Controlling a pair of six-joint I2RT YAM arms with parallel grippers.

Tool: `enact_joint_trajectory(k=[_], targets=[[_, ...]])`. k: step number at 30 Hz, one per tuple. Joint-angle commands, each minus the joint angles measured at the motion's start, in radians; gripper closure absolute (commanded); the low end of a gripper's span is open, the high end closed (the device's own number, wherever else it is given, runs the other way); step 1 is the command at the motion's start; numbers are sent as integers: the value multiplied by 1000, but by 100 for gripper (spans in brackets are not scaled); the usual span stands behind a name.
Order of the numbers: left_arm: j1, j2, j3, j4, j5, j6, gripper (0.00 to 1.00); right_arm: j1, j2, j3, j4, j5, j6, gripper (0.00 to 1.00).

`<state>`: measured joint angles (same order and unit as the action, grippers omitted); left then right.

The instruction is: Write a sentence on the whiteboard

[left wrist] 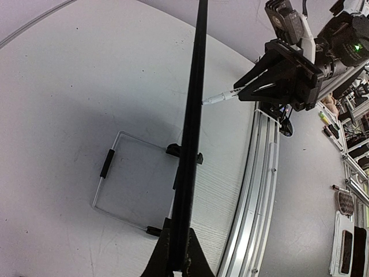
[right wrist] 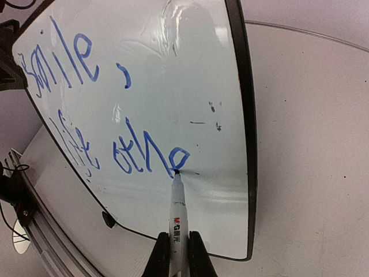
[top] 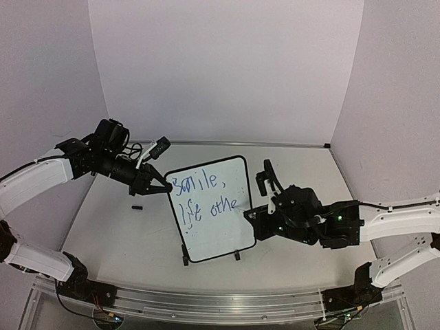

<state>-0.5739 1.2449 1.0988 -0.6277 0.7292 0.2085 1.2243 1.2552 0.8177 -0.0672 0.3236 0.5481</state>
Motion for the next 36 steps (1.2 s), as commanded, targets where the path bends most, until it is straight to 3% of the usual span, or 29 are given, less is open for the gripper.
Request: enact_joint_trajectory(k=[1,22,36], targets=[[7,2,10,28,-63,26,100,-3,4,-2,-34,22,21,100],[6,7,11,28,-59,25,100,-3,-106,16,-24,57,-41,100],[6,12,10,27,-60,26,100,-3,-29,80,-2,73,-102,100]])
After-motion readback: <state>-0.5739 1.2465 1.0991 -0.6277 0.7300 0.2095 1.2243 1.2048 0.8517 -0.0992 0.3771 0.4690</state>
